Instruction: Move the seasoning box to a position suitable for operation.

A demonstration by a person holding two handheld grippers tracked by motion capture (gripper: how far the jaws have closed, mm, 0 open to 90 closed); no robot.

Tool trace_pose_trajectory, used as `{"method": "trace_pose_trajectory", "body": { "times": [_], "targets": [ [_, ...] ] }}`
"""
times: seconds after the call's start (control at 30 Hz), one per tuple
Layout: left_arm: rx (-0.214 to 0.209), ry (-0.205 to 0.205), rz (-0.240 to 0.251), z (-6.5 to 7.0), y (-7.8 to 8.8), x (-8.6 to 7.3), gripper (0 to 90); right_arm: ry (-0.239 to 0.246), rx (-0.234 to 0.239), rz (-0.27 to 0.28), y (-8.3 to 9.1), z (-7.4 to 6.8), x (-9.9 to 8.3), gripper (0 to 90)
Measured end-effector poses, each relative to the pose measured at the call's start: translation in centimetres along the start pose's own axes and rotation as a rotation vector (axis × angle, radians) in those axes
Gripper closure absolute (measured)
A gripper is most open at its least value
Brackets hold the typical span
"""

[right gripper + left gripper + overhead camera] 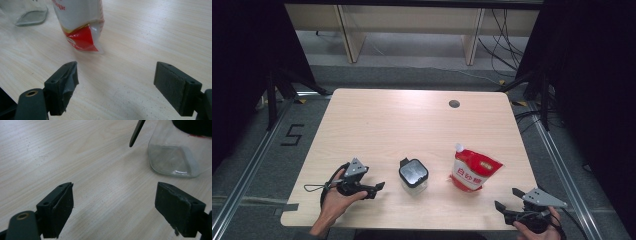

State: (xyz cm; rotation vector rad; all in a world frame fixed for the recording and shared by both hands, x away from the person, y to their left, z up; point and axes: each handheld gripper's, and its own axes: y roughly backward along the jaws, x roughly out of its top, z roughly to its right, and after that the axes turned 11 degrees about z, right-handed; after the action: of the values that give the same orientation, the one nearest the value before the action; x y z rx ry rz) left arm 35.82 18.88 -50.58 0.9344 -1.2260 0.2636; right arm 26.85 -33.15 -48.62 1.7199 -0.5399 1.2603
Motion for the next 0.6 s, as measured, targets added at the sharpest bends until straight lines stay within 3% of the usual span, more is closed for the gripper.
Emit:
{"method": "trace_pose_trajectory", "body": {
  "times": [0.1, 0.13, 0.23, 0.27, 0.3, 0.4, 0.43, 0.5, 0.6],
  "targets": [
    [0.004, 0.013, 0.016, 0.0, 0.0, 0.1, 15.5, 0.0, -0.001, 0.0, 0.0, 0.0, 0.0, 20.4],
    [0.018, 0.07, 0.056, 0.1, -0.1, 0.2, 15.7, 0.0, -0.001, 0.0, 0.0, 0.0, 0.0, 20.4],
    [0.008, 0.061, 0.056, -0.1, -0.1, 0.4, 16.3, 0.009, 0.0, -0.003, 0.0, 0.0, 0.0, 20.7],
    [-0.003, 0.037, 0.034, -0.2, -0.1, 0.6, 17.3, 0.009, 0.0, -0.003, 0.0, 0.0, 0.0, 20.8],
    [-0.002, 0.064, 0.049, -0.1, -0.3, 0.7, 18.5, 0.001, 0.0, -0.005, 0.0, 0.0, 0.0, 20.9],
    [-0.005, 0.044, 0.047, -0.3, -0.3, 1.1, 22.5, 0.0, -0.003, 0.0, 0.0, 0.0, 0.0, 21.1],
    [0.004, 0.071, 0.065, -0.3, -0.4, 1.6, 23.7, 0.001, -0.003, -0.001, 0.0, 0.1, 0.0, 21.1],
    [-0.005, 0.08, 0.087, -0.4, -0.5, 2.2, 24.2, 0.005, -0.006, -0.003, 0.0, 0.1, 0.0, 21.2],
    [-0.012, 0.064, 0.097, -0.5, -0.3, 3.2, 27.5, 0.003, -0.004, 0.0, 0.0, 0.1, 0.0, 21.5]
  ]
}}
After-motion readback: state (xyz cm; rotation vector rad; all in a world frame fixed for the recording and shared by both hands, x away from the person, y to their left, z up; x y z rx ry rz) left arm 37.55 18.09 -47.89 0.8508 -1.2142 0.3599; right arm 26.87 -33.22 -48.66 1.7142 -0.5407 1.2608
